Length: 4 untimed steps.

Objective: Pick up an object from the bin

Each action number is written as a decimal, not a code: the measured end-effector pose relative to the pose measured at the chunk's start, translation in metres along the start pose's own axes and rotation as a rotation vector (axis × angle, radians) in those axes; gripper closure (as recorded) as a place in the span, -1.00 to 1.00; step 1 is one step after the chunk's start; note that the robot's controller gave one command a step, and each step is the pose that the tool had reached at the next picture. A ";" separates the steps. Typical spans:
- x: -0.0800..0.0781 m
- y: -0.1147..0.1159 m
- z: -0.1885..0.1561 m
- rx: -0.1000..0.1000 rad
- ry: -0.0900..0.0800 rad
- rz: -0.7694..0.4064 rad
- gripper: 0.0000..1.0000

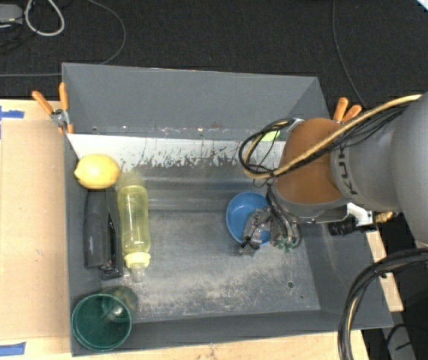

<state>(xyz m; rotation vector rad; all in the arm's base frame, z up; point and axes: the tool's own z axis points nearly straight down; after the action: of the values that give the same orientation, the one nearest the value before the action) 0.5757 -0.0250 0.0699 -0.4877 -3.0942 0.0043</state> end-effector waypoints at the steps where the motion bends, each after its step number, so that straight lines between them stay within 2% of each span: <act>1: 0.000 0.000 0.000 0.000 0.000 -0.002 1.00; 2: -0.001 -0.006 0.000 -0.001 0.000 0.002 1.00; 3: 0.027 -0.029 0.001 0.000 0.003 0.000 1.00; 4: -0.003 -0.021 -0.011 -0.001 -0.001 -0.014 1.00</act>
Offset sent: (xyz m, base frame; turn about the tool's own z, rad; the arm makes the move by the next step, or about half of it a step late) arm -0.0035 -0.0147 0.0001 0.0066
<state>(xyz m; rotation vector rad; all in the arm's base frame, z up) 0.5726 -0.0462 0.0807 -0.4668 -3.0983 0.0034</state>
